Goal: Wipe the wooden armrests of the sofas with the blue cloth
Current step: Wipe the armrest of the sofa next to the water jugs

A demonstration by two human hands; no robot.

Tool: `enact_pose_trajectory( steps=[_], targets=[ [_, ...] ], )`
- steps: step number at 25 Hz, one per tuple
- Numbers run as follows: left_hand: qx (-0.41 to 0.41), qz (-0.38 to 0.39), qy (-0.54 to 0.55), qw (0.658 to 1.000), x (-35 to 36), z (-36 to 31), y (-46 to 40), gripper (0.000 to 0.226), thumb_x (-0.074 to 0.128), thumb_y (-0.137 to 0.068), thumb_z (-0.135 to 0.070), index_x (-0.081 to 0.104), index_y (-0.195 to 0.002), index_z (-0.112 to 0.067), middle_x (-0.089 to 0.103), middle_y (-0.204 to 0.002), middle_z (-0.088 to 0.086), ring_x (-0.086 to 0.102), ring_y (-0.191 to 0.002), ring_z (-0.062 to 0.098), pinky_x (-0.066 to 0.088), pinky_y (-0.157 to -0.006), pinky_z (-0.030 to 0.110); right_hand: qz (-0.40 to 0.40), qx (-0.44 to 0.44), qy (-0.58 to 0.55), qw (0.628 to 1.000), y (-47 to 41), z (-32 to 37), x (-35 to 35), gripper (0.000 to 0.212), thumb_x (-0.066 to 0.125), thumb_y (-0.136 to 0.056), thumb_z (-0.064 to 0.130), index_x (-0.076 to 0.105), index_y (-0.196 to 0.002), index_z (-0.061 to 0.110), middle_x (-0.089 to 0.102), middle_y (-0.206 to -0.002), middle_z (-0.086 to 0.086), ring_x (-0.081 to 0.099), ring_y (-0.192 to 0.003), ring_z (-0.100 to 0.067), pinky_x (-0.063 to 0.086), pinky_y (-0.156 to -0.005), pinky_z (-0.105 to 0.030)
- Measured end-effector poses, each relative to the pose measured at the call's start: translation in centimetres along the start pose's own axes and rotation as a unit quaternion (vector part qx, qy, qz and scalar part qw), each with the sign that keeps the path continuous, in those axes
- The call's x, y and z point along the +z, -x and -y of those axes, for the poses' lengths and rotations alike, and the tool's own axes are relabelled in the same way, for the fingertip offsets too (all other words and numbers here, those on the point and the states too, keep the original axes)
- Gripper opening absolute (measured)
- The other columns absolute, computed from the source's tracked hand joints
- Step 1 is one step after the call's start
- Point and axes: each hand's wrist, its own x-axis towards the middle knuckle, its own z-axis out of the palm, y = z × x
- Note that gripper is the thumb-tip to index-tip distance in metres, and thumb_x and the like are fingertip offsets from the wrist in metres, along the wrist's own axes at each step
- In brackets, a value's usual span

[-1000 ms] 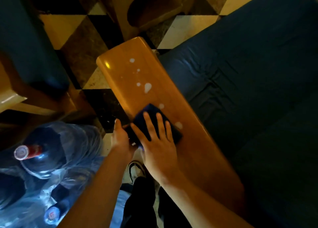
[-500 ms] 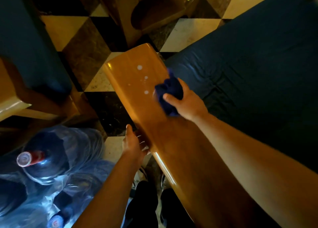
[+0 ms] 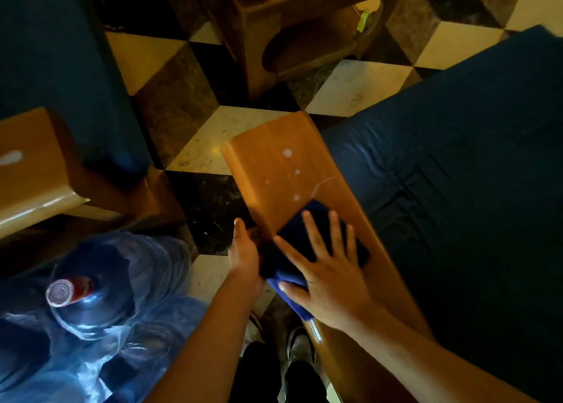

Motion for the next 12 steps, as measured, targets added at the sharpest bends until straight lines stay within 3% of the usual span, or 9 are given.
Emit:
enact_pose_trajectory(
  steps=[3, 6, 10, 12],
  targets=[
    [0.033, -0.006, 0.054, 0.998, -0.1, -2.6, -1.0, 0.061, 0.037, -0.104, -0.055, 0.057, -0.142, -0.011, 0.064, -0.137, 0.019, 0.062, -0.124, 0.039, 0.046, -0.11, 0.057, -0.011, -0.043, 0.021, 0.999, -9.9, 3.4, -0.7, 0.068, 0.061, -0.082, 0.059, 0.043, -0.147, 0.052, 0.001, -0.174, -0.004, -0.005, -0.155, -0.051, 0.005, -0.12, -0.071],
    [0.06, -0.001, 0.076, 0.995, -1.2, -5.7, -2.3, 0.061, 0.034, -0.104, -0.057, 0.057, -0.141, -0.014, 0.067, -0.133, 0.012, 0.065, -0.118, 0.033, 0.051, -0.102, 0.053, -0.038, -0.015, 0.026, 0.999, -16.2, 5.6, -1.2, 0.038, 0.052, -0.097, 0.047, 0.062, -0.134, 0.042, 0.005, -0.174, -0.001, -0.003, -0.156, -0.048, 0.001, -0.124, -0.065],
    [0.023, 0.005, 0.015, 1.0, -1.8, -7.6, -2.7, 0.07, 0.026, -0.101, -0.066, 0.064, -0.124, -0.012, 0.072, -0.111, 0.01, 0.068, -0.097, 0.03, 0.054, -0.078, 0.044, -0.043, -0.007, 0.008, 0.999, -10.6, 4.6, -0.4, 0.059, 0.061, -0.092, 0.038, 0.047, -0.15, 0.041, 0.002, -0.174, -0.001, -0.001, -0.159, -0.041, 0.009, -0.125, -0.061],
    [0.002, 0.009, -0.026, 1.0, -1.4, -6.8, -2.0, 0.075, 0.022, -0.101, -0.067, 0.063, -0.125, -0.008, 0.072, -0.106, 0.014, 0.067, -0.081, 0.029, 0.052, -0.073, 0.04, -0.043, 0.052, 0.01, 0.998, -3.8, 3.5, 0.5, 0.074, 0.063, -0.087, 0.053, 0.033, -0.155, 0.051, 0.002, -0.174, 0.0, 0.005, -0.158, -0.041, 0.017, -0.123, -0.063]
  ],
)
